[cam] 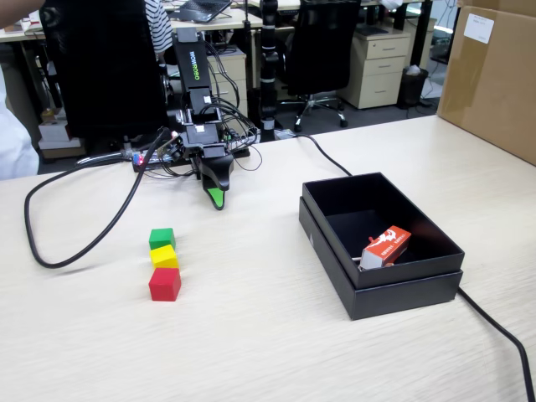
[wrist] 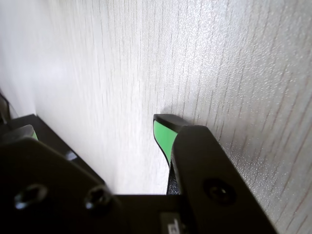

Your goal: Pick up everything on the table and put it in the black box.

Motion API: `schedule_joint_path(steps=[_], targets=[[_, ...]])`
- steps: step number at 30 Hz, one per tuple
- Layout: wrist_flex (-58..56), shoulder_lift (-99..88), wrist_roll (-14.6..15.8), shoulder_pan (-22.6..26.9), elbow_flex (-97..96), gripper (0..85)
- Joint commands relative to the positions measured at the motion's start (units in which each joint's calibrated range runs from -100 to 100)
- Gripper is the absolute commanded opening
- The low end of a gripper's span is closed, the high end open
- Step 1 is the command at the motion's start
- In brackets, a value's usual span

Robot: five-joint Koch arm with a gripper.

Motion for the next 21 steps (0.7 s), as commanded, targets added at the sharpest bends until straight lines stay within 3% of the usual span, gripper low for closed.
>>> schedule_joint_path(steps=[1, 21], targets=[[-2.3, 0.6, -0.1, 0.0, -1.2, 47.2], [-3.7, 0.6, -0.3, -0.3, 0.4, 48.7]])
